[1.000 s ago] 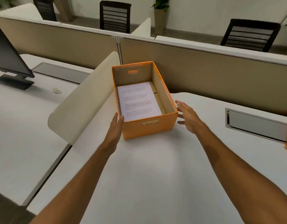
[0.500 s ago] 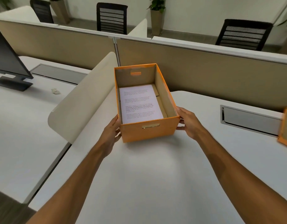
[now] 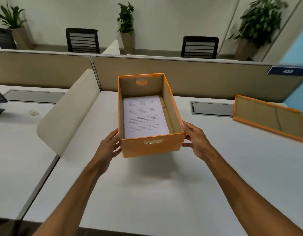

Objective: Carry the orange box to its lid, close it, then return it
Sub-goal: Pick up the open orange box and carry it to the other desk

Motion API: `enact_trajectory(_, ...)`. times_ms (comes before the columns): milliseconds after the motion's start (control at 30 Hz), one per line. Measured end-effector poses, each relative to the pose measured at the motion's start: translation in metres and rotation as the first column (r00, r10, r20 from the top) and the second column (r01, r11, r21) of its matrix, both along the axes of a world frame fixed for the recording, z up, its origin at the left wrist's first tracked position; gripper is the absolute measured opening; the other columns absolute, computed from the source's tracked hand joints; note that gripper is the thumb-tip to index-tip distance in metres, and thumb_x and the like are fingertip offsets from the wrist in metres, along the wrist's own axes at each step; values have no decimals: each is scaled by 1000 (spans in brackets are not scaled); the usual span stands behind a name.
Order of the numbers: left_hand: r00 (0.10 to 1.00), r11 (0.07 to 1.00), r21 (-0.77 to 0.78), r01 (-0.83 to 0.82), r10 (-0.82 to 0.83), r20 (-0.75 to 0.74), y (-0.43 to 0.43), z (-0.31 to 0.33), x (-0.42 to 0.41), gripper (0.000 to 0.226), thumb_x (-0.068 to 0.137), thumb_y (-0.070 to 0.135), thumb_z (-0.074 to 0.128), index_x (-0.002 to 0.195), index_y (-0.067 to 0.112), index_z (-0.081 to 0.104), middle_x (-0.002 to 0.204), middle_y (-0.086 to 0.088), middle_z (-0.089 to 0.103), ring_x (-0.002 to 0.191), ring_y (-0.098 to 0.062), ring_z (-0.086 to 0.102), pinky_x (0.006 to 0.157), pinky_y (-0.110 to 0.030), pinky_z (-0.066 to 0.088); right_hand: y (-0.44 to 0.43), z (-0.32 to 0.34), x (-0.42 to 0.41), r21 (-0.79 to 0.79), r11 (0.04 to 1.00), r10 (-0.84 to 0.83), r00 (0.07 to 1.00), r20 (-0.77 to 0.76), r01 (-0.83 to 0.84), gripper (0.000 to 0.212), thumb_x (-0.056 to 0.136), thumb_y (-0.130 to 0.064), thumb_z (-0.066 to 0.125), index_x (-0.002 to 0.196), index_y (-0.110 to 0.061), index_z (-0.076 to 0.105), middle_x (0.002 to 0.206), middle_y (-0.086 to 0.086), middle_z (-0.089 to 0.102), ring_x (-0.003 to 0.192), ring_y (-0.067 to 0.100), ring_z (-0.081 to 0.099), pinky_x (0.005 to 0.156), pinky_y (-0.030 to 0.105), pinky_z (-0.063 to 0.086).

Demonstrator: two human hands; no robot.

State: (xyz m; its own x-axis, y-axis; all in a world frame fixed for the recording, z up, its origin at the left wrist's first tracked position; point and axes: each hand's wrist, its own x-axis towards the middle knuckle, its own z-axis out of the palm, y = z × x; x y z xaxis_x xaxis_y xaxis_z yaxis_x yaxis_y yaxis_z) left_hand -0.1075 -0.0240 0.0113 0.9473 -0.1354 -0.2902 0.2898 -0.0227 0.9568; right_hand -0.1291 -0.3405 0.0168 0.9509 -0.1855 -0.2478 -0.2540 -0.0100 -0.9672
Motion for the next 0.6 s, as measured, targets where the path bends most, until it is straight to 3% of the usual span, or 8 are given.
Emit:
enact_trajectory(333, 993, 993, -10, 118, -118, -6, -68, 7, -71, 41, 96, 37, 56, 136, 33, 57, 131, 6, 65, 119, -25, 61, 101, -47, 49, -61, 8, -125, 29, 984, -177, 984, 7, 176, 42, 96, -40, 55, 137, -29, 57, 110, -7, 70, 100, 19, 67, 72, 38, 56)
enact_trajectory(600, 986, 986, -5, 165, -165, -19, -137, 0, -123, 41, 97, 34, 56, 137, 29, 57, 130, 4, 64, 118, -26, 61, 101, -49, 49, -126, -7, -199, 35, 970, -242, 970, -7, 242, 44, 95, -41, 56, 137, -29, 56, 120, -5, 69, 109, 22, 65, 84, 47, 56)
